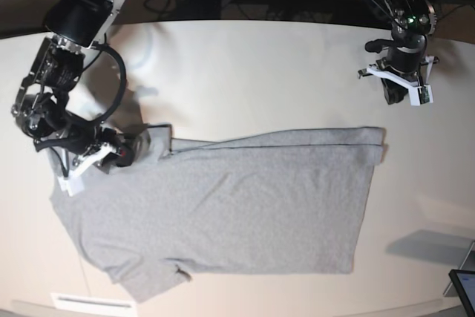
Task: Fold the T-shirt properly
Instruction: 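Move the right gripper to the shirt corner beside the sleeve, then grasp the corner with the right gripper and pull it along the table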
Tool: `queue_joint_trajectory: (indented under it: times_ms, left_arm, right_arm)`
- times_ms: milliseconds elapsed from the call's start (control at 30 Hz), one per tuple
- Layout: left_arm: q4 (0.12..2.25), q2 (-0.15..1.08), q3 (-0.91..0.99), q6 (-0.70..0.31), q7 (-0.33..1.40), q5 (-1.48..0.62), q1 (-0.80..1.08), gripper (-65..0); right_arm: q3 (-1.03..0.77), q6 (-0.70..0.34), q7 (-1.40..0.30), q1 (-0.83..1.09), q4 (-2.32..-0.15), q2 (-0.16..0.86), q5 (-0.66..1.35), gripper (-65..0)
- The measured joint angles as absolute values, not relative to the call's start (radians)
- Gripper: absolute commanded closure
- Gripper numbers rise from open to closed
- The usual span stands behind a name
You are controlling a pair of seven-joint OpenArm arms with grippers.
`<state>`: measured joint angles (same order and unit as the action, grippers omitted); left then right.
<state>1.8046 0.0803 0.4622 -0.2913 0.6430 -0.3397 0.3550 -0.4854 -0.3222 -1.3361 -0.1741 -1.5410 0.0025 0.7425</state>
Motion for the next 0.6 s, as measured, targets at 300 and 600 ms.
queue_joint_trajectory:
  times_ms: [300,600]
  left_arm:
    - [1.805,0.081,0.462,-0.292,0.643,-0.34,0.364,-6.2]
    - [1.805,0.08,0.464,-0.292,0.645,-0.339,0.406,-6.2]
  right_arm:
    - [-0.371,-0.321,-1.329,-0.281,-1.541,0.008,0.735,0.0]
    - [-0.282,-0.324,-1.238,-0.392,-1.374,0.07,0.733,0.0]
